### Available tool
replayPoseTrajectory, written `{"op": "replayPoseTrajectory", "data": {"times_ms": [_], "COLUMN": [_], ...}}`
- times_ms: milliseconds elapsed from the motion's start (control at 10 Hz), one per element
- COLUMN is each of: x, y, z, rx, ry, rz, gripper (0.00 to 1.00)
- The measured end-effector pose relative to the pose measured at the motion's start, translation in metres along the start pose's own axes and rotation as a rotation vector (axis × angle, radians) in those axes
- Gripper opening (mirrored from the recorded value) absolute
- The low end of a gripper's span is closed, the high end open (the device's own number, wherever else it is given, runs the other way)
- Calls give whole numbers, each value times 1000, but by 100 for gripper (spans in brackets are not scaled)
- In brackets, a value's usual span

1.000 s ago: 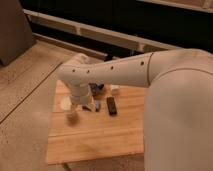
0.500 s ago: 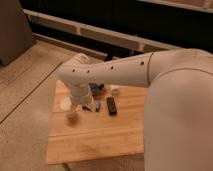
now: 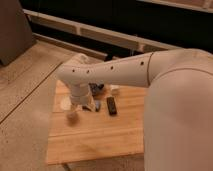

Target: Place the white sponge in the ceramic cup

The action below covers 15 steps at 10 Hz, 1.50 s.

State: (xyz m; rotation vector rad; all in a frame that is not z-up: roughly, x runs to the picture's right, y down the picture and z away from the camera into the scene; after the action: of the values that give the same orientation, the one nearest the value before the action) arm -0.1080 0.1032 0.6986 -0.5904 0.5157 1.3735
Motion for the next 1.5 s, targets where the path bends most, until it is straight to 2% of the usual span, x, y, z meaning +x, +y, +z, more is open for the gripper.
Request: {"op": "replayPoseTrajectory", "data": {"times_ms": [200,300,400,500,600,800,900,1200,1300,1500], "x": [6,14,20,25,35,47,56,73,81,87], "y": [3,12,18,22,31,42,47,61,66,69], "z": [-8,-18,-24,-28,-36,-43,-49,-62,-68,-71], "rx": [34,50,53,53,51,42,36,25,15,7], "ry": [4,12,20,27,44,62,77,101,110,116], "rz": [-131,-278,-373,-436,-579,-733,-857,-1114,-1234,-1311], "gripper": [65,65,65,65,65,65,65,65,65,65]}}
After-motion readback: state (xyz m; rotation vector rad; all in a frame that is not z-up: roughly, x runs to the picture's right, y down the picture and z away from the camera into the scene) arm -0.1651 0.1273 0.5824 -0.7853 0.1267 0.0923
